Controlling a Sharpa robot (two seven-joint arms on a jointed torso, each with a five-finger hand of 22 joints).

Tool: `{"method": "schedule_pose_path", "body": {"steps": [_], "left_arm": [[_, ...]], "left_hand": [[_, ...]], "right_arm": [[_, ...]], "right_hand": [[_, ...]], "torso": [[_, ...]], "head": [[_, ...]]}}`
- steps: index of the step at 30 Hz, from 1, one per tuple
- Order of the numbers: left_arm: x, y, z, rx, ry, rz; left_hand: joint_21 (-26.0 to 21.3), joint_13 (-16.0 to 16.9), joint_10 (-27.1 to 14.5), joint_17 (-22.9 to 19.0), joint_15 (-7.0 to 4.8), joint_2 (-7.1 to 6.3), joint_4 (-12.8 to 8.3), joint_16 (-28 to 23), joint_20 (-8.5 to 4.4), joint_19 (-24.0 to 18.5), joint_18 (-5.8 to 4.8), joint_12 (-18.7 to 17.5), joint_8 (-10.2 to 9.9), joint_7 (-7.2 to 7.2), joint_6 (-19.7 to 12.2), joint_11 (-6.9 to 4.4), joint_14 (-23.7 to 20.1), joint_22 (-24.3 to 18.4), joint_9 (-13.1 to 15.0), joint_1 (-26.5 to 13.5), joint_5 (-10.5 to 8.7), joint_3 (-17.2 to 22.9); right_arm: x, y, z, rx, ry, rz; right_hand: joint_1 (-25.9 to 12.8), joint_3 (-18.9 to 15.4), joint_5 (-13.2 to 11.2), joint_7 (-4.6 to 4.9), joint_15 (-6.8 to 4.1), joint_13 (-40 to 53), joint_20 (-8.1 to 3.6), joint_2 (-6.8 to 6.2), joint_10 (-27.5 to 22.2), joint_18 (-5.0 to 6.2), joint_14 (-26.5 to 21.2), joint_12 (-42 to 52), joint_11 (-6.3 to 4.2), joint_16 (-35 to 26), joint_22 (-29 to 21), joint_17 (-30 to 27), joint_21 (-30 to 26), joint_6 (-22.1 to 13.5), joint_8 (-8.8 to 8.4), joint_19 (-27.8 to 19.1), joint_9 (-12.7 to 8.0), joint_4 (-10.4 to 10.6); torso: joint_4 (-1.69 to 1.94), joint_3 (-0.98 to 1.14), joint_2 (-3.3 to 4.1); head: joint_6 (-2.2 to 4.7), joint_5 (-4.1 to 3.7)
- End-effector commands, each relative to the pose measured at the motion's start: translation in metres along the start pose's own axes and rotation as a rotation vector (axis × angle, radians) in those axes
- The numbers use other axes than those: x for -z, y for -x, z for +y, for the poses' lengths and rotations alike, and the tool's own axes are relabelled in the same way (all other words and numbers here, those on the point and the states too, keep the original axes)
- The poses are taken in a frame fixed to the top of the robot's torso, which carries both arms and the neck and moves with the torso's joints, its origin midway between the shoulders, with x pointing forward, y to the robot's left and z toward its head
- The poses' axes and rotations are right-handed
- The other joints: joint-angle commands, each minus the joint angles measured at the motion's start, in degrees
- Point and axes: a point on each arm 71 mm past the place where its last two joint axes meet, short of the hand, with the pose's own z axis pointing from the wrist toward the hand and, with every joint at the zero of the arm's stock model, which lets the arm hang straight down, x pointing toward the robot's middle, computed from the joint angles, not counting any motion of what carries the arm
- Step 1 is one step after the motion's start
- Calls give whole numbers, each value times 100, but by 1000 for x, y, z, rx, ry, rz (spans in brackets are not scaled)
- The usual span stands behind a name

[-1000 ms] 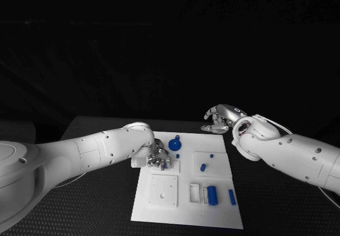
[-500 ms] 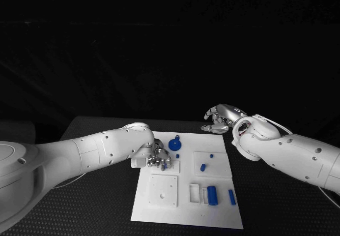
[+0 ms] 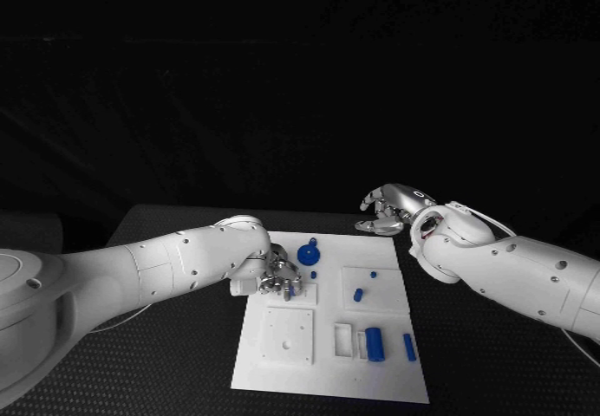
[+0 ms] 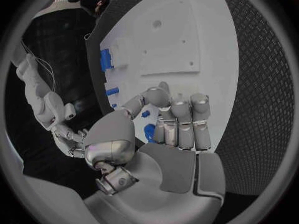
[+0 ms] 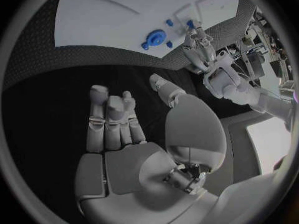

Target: Assemble the parts on the task board

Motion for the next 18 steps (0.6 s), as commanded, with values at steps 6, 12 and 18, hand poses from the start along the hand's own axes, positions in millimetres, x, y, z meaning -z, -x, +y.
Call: {"method": "schedule_pose_path", "body": {"steps": [6, 12, 18], "left_arm": [[-1, 0, -2, 17, -8, -28], [0, -1, -3, 24, -21, -23], [2, -1, -4, 16, -38, -9]], "left_hand": [[-15, -5, -306, 1, 36, 310, -194, 15, -726, -42, 7, 35, -76, 24, -53, -3, -7, 45, -37, 316, 14, 154], [-18, -5, -302, 2, 37, 389, -229, 21, -722, -40, 3, 47, -76, 23, -37, -5, -1, 41, -43, 362, 8, 171], [-13, -8, -293, 9, 28, 482, -289, 36, -718, -37, -1, 61, -69, 8, 0, -19, 14, 41, -49, 405, -19, 178]], "right_arm": [[0, -2, 1, 3, 9, 15], [0, -2, 1, 4, 8, 17], [0, -2, 1, 4, 8, 18]], "right_hand": [[58, 3, -32, 63, -1, -7, -25, 1, -26, 222, 20, 29, 0, -37, 104, -8, -38, -30, 23, -3, -6, 46], [57, 2, -32, 63, -1, -8, -25, 2, -26, 222, 20, 30, 1, -37, 104, -8, -39, -30, 23, -3, -7, 48], [57, 2, -32, 64, -1, -9, -25, 2, -26, 222, 20, 31, 1, -37, 104, -8, -39, -30, 23, -3, -7, 50]], "torso": [[2, -1, -1], [1, 1, 0], [-2, 3, -2]], "head": [[6, 6], [4, 13], [6, 12]]}}
